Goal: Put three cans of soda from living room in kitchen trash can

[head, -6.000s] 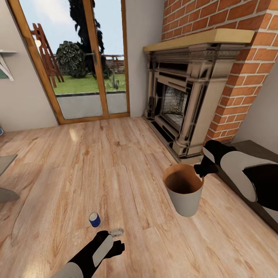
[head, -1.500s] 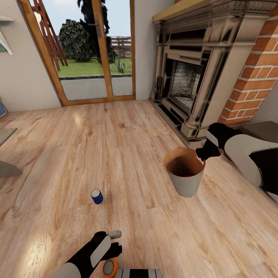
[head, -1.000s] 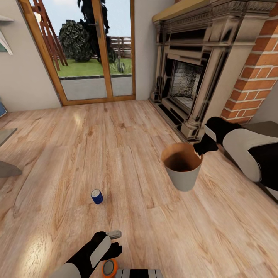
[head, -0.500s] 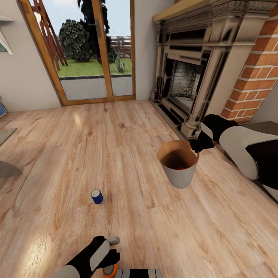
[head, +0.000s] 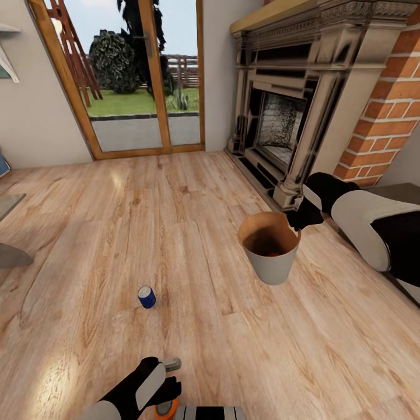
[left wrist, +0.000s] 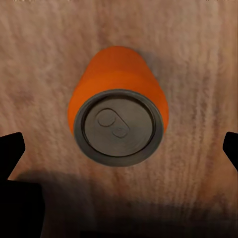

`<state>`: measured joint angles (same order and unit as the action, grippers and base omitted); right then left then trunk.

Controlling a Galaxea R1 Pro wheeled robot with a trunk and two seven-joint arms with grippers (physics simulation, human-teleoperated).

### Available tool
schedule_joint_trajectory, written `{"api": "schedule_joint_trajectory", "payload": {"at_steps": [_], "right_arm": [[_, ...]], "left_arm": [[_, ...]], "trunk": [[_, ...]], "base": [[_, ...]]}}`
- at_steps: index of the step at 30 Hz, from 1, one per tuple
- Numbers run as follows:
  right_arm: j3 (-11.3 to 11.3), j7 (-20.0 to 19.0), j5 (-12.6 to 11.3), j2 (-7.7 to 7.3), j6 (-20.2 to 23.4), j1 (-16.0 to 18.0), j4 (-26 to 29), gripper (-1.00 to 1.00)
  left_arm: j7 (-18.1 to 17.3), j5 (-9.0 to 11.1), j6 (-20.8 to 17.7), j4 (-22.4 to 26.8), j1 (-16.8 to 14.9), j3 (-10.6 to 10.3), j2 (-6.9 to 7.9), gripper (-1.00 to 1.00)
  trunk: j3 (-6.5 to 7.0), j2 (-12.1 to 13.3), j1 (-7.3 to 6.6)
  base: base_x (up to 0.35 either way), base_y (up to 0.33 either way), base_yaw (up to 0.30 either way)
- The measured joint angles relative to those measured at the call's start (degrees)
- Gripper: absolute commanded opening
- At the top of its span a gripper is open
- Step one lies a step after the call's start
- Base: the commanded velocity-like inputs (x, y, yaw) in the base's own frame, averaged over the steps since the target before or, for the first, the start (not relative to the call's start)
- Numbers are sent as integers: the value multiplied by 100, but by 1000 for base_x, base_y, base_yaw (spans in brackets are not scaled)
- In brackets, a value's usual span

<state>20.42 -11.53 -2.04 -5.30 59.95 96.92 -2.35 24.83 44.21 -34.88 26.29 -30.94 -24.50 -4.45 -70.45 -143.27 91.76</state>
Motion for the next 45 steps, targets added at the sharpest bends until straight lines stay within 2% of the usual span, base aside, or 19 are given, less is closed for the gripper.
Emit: {"api": "schedule_joint_trajectory", "payload": {"at_steps": [11,25,33,45], "right_arm": [[6,-1,-1,42,0,6,4,-100],[2,-1,-3,69,0,9,5,-100],[-9,-3,-12,65,1,7,5,-100],[-7,-4,-16,64,1,9,5,-100]], "left_arm": [[-4,0,22,21,-6,-5,6,100],[5,0,58,95,-25,-20,-3,100],[0,0,52,81,-82,-16,2,100],[5,-19,66,128,-99,-38,3,100]], "trunk": [[-243,-14,30],[-244,-15,28],[-421,-25,50],[-421,-25,49]], "base": [[0,0,0],[0,0,0],[0,0,0],[0,0,0]]}}
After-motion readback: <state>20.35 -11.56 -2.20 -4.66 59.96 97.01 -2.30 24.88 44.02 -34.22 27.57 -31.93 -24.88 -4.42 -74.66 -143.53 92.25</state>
